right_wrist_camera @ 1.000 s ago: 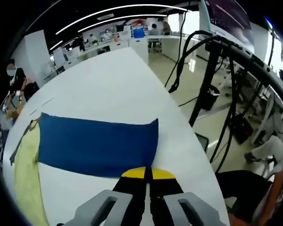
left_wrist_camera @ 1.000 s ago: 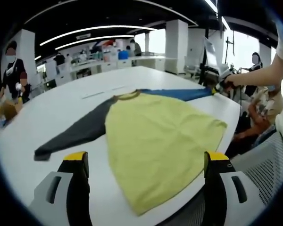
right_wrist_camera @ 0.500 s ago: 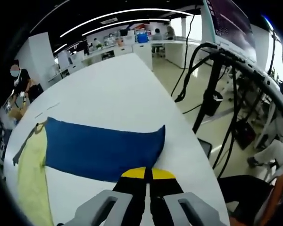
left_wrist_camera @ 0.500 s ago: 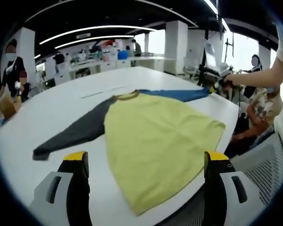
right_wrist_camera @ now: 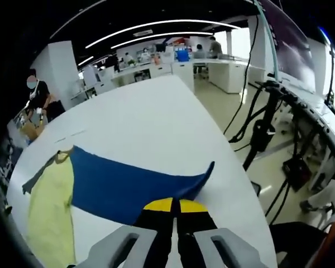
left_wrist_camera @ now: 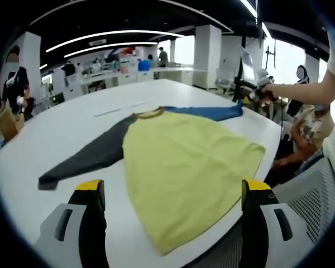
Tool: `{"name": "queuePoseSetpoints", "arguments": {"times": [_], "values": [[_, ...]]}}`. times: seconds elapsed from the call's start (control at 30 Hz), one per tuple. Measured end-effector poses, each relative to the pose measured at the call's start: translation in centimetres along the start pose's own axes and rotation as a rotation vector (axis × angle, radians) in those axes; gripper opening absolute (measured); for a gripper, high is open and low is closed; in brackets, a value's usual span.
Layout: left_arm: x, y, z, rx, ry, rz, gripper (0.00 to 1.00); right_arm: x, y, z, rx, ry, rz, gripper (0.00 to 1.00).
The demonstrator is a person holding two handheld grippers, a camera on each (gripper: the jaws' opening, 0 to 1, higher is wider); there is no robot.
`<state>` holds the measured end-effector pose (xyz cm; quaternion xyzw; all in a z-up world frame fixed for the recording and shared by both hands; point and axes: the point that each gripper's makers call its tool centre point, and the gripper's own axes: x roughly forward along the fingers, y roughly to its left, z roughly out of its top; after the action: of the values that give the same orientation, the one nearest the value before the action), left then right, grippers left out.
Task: Fold the garment on the visible template until the final outline fits inside the template.
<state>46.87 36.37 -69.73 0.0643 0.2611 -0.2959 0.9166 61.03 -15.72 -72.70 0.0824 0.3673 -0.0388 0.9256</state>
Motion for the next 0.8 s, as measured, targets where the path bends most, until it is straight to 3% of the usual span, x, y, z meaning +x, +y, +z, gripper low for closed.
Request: {"name": "queuePoseSetpoints", "arguments": {"times": [0.8], "values": [[0.0,0.0,0.2,-0.003,-0.017,-0.007,0.99,0.5,8.7,3.2,-0.108,-0.051,0.173,0.0]]}}
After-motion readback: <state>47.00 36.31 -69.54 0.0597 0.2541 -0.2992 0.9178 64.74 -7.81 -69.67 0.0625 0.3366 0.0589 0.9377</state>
